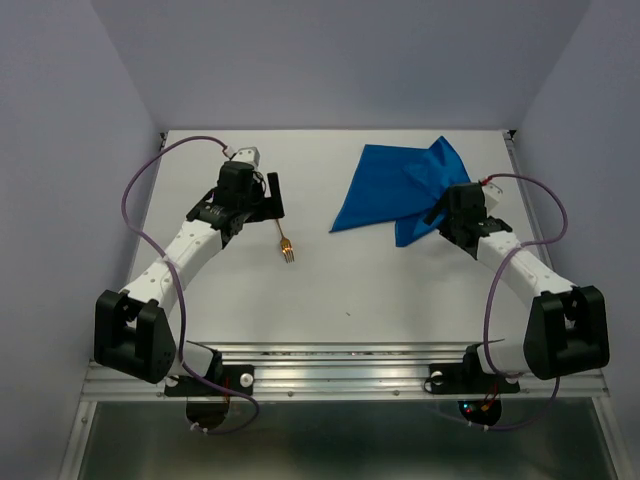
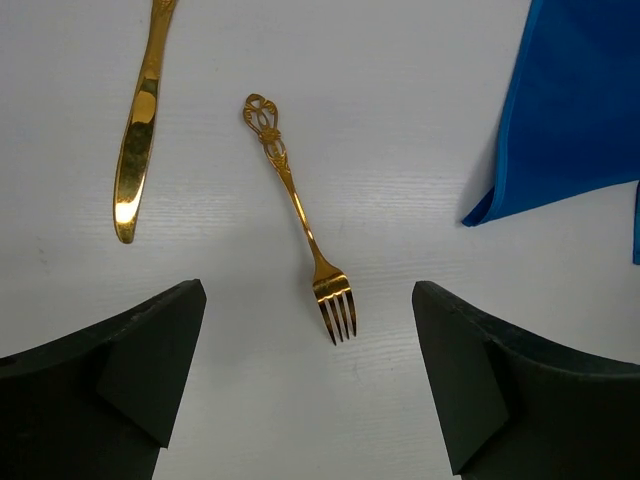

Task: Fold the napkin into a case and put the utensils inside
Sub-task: Pick up the crumpled napkin from the corner of the board.

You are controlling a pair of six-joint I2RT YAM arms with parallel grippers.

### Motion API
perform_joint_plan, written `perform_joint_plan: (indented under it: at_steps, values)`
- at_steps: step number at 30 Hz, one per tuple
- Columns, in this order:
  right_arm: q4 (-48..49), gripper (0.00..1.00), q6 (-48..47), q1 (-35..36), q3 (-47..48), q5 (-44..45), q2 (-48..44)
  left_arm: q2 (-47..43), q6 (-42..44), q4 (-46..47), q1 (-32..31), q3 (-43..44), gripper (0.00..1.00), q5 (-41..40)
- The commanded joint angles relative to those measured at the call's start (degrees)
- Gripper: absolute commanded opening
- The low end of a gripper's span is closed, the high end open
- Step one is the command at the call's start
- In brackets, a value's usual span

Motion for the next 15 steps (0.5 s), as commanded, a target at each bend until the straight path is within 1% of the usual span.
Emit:
perform_joint_plan:
  at_steps: [1, 4, 7, 11, 14, 15]
  values:
    - [0.54, 1.00, 2.54, -0.05, -0.97, -0.38, 0.24, -2.70, 1.26, 1.96, -0.23, -0.15, 0.97, 0.72]
    - [1.25, 1.00, 1.59, -0.05, -1.85, -0.73, -0.81, -2.52, 1.44, 2.04, -0.31, -0.06, 0.98, 1.77]
    - [2.39, 1.00, 0.53, -0.05, -2.56, -2.14, -1.52, -1.12, 1.62, 1.69, -1.19, 0.46, 0.99, 4.94]
    - [3.18, 1.00, -0.53, -0.05, -3.44, -3.63, -2.66, 1.25, 0.48, 2.30, -4.88, 1.26, 0.99, 4.68]
    - [3.10, 1.00, -0.53, -0.05, -3.79, -4.07, -3.71, 3.71, -2.24, 5.37, -8.04, 1.17, 0.98, 6.25]
    - [3.18, 1.00, -0.53, -0.05, -4.05, -4.16, -3.98, 5.55, -2.51, 5.99, -8.83, 1.26, 0.97, 7.21]
